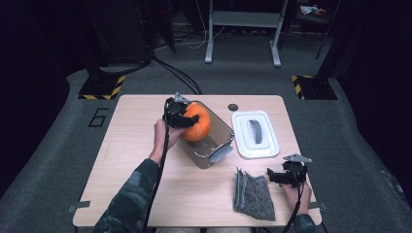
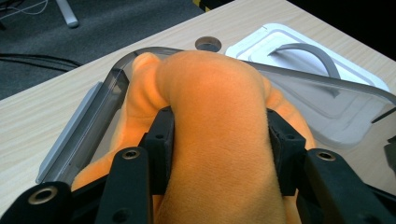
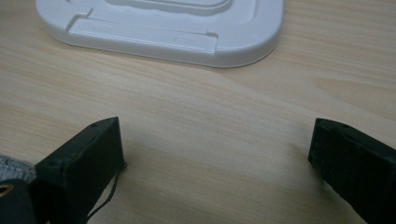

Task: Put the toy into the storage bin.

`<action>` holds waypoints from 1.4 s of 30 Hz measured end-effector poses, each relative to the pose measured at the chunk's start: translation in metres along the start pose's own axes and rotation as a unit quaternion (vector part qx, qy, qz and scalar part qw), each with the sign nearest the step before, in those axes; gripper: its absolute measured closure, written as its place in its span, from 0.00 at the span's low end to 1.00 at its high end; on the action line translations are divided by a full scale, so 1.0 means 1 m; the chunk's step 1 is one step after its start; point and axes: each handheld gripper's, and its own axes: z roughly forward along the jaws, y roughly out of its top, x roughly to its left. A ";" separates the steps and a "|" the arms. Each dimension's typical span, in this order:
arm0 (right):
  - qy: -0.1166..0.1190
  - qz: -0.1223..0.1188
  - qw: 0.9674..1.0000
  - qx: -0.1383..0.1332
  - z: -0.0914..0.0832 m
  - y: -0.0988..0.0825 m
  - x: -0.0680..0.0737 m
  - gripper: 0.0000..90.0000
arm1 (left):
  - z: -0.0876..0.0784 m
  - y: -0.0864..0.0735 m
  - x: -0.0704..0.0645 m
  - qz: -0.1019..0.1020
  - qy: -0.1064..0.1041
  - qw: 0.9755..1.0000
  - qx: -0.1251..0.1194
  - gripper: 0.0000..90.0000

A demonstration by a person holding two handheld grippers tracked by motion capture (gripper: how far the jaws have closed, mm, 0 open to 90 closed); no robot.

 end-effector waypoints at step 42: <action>0.001 0.000 1.000 -0.001 0.000 0.000 0.000 0.03 | 0.034 -0.005 0.003 0.006 0.034 0.996 0.085 0.22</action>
